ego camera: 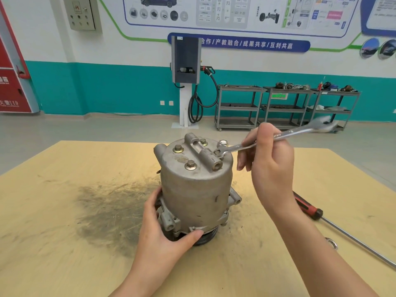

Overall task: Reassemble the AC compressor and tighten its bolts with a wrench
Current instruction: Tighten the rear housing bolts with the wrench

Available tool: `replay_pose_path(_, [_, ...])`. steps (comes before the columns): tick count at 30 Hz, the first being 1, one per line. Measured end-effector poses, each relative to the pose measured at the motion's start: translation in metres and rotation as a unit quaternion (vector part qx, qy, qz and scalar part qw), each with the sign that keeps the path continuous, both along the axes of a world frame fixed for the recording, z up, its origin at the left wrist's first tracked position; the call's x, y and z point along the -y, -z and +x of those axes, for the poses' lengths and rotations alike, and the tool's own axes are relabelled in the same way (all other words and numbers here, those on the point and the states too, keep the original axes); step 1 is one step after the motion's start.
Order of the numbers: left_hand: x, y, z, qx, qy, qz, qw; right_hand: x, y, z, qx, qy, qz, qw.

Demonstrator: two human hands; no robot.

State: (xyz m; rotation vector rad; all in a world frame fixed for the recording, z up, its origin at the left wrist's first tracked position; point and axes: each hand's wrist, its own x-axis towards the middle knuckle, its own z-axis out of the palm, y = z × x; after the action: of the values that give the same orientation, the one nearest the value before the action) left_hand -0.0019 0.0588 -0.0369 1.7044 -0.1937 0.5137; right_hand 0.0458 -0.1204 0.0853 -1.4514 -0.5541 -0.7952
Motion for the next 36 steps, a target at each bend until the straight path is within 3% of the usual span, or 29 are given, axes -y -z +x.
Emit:
replay_pose_path(3, [0.0,0.0,0.0,-0.003,0.001,-0.002,1.0,-0.004,0.004,-0.006,0.173,0.072,-0.132,0.973])
replay_pose_path(5, [0.0,0.001,0.001,-0.002,0.003,-0.003,1.0,-0.005,0.004,-0.007,0.205,0.101,-0.148,0.962])
replay_pose_path(11, [0.0,0.0,0.001,0.007,-0.005,0.008,1.0,0.004,-0.007,-0.007,0.036,0.034,0.05,0.997])
replay_pose_path(20, [-0.001,0.002,0.003,0.005,-0.004,0.005,1.0,0.011,-0.007,0.009,-0.188,-0.126,0.104,0.969])
replay_pose_path(31, [0.0,0.0,0.002,0.009,-0.004,0.002,1.0,0.008,-0.005,0.012,-0.246,-0.171,0.141,0.944])
replay_pose_path(36, [0.0,0.0,0.002,0.011,-0.003,0.001,1.0,0.007,-0.001,0.016,-0.304,-0.216,0.202,0.906])
